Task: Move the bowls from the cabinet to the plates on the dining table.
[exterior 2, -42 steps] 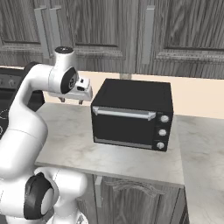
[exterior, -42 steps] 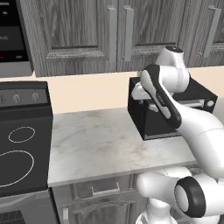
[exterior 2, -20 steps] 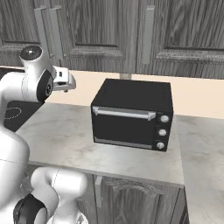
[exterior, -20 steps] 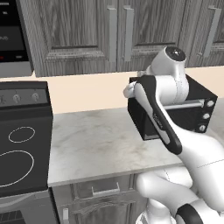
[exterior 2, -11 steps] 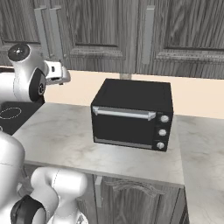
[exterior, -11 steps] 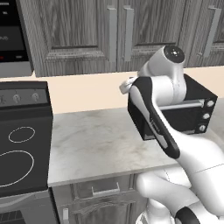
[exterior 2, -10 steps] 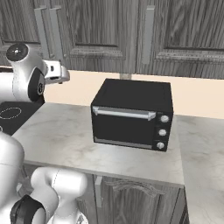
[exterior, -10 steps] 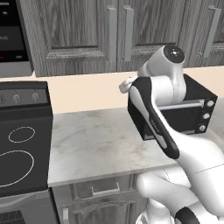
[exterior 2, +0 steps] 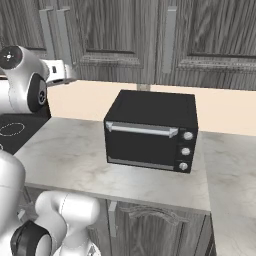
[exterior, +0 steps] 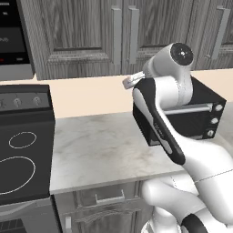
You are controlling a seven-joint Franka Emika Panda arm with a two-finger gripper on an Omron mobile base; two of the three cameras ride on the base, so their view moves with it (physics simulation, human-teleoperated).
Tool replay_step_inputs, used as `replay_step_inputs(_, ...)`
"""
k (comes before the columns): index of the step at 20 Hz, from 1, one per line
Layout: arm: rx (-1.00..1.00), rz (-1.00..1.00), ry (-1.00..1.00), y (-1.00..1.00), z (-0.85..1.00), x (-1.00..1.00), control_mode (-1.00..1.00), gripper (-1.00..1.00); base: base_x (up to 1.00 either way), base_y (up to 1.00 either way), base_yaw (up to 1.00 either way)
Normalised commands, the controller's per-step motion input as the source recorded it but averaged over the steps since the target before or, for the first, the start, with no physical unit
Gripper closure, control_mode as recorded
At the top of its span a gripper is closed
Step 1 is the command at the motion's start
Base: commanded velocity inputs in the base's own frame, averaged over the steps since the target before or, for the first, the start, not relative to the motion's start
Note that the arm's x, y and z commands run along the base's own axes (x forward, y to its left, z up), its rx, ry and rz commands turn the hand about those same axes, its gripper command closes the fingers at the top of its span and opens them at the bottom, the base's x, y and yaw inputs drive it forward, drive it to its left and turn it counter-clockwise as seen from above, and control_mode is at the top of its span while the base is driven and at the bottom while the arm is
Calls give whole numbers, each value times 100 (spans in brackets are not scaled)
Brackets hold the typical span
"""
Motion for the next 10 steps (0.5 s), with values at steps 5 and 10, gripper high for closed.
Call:
replay_step_inputs(5,0,0,-12,0,29,1,-100,-100,0,0,0)
replay_step_inputs(10,0,0,-11,0,29,0,-100,-100,0,0,0)
